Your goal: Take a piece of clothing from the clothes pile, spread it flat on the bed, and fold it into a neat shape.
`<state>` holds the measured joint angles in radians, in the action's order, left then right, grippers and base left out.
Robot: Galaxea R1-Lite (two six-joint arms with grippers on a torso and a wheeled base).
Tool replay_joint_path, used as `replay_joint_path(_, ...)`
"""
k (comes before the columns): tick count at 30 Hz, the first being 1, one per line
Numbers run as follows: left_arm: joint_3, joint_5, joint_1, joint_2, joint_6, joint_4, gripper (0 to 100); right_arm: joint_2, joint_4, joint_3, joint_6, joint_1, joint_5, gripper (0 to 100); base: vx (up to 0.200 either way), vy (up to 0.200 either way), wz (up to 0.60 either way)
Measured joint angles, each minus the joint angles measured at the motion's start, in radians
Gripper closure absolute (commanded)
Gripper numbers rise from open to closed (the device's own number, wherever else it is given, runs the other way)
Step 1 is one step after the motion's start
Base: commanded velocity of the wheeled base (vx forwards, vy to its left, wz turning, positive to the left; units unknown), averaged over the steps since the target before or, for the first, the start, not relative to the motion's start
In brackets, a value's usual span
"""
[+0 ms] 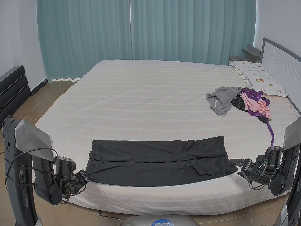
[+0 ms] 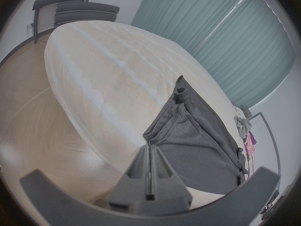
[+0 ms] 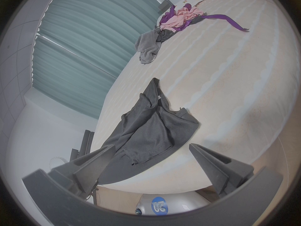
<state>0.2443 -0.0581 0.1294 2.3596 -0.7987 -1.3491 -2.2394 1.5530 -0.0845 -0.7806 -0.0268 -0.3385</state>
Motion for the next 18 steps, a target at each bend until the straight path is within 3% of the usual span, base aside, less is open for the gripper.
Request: replay_joint_path(18, -0.041, -0.022, -0.001, -0.014, 0.002, 0.001, 100, -0.003, 0.000, 0.000, 0.004, -0.004, 0.004, 0, 0.000, 0.000, 0.00)
